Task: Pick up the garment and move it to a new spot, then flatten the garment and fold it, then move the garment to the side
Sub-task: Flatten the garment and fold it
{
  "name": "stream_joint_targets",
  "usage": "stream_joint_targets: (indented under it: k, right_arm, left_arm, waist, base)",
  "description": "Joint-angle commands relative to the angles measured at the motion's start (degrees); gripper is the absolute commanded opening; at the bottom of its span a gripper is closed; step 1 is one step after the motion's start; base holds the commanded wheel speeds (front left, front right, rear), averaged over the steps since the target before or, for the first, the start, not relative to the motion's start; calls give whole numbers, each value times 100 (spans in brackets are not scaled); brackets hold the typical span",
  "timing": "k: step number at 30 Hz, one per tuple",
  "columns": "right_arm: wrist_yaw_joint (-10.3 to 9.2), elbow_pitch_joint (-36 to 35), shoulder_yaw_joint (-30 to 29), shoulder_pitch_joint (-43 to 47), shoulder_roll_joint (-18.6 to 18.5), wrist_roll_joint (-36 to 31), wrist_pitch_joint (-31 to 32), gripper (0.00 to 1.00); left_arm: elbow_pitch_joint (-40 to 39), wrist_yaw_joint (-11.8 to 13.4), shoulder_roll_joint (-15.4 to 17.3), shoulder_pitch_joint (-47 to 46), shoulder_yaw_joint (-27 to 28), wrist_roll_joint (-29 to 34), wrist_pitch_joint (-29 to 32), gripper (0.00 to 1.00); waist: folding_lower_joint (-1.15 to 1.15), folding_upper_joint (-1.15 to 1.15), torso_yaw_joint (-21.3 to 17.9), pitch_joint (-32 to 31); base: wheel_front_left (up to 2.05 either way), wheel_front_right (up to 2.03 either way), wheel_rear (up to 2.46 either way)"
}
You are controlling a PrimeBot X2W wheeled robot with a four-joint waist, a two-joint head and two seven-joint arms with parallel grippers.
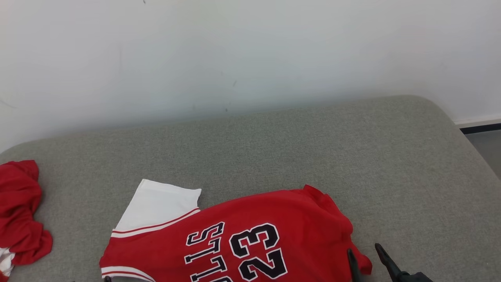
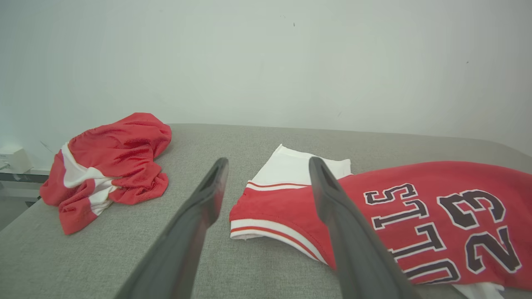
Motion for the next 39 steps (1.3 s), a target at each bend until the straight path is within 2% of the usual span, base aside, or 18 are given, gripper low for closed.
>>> stream_joint_targets:
  k: [1, 6, 10, 17, 18, 23, 32, 39]
  right_arm:
    - [-15, -59, -44, -20, -8, -80, 56, 100]
    - [-15, -295, 14, -445, -142, 52, 535, 100]
    - [-15, -420, 313, -1097, -498, 345, 1308, 100]
    - [-15, 71, 911, -2166, -937, 1298, 3566, 100]
    - [-15, 71, 911, -2166, -937, 1298, 3566, 100]
    - [-15, 532, 942, -2798, -1107, 1745, 4686, 100]
    - [-15, 982, 587, -3504, -1355, 1405, 5696, 100]
    - [-15, 877, 379, -3525, -1299, 1232, 6101, 100]
  left_arm:
    - [38, 9, -11, 133, -20, 7, -19, 100]
    - [109, 8, -18, 180, -73, -89, -19, 100]
    - [171, 8, -19, 77, -157, -112, -19, 100]
    - [352, 8, 88, -168, -350, -205, -19, 100]
    - [352, 8, 88, -168, -350, -205, -19, 100]
    - [471, 7, 175, -218, -440, -246, -19, 100]
    - [561, 7, 288, -384, -555, -231, -19, 100]
    - [520, 7, 369, -412, -618, -271, -19, 100]
  waist:
    - [0, 0, 34, -10]
    - [0, 0, 69, 5]
    - [0, 0, 120, 67]
    - [0, 0, 332, 222]
    - [0, 0, 332, 222]
    - [0, 0, 541, 365]
    - [0, 0, 905, 726]
    - [0, 0, 1003, 890]
  base:
    - [0, 0, 0]
    - [0, 0, 0]
    - [0, 0, 0]
    - [0, 0, 0]
    - [0, 0, 0]
    - [0, 0, 0]
    - [0, 0, 0]
    - [0, 0, 0]
